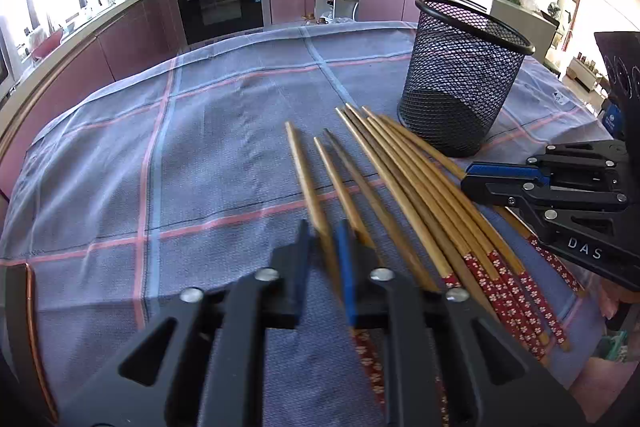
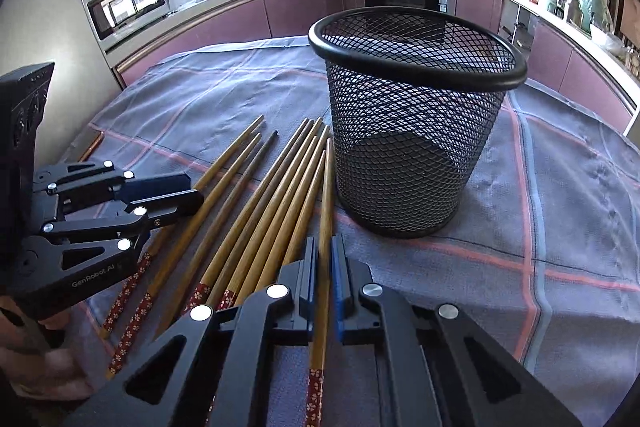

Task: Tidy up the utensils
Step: 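Lower the right gripper onto the chopstick pile and grasp one chopstick, then lift the chopstick upright with the right gripper and lower it into the mesh cup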

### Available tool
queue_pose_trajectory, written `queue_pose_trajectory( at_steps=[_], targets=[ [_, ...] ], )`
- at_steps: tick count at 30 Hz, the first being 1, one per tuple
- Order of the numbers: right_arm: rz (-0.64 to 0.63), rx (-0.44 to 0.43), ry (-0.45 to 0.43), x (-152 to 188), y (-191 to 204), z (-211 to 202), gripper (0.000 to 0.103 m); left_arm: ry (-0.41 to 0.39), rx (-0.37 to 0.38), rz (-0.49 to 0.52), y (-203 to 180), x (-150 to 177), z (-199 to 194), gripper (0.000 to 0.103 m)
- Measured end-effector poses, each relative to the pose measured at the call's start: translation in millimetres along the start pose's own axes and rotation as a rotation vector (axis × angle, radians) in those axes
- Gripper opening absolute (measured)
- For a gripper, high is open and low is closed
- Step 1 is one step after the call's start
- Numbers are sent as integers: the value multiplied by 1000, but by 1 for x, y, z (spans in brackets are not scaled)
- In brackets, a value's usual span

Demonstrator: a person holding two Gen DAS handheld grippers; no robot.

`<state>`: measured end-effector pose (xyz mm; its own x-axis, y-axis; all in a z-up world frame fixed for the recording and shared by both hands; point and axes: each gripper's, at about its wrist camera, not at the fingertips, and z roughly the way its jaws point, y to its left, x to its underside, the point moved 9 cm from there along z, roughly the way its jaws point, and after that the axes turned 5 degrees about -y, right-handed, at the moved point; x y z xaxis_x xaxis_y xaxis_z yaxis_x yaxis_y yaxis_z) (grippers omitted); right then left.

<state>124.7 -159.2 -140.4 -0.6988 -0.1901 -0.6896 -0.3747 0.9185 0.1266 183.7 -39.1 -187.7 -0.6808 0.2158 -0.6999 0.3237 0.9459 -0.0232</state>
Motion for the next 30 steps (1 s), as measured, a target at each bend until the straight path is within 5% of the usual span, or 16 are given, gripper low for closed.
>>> queue_pose_trajectory(
  at_steps=[11,30],
  targets=[
    [2,-80,-166,-26,5,-56,6,-100,55,-66,2,-21,-49,8],
    [-2,-153,-469,-114,-9,-155,6,-429,231,-50,-30,-138,-179,8]
  ],
)
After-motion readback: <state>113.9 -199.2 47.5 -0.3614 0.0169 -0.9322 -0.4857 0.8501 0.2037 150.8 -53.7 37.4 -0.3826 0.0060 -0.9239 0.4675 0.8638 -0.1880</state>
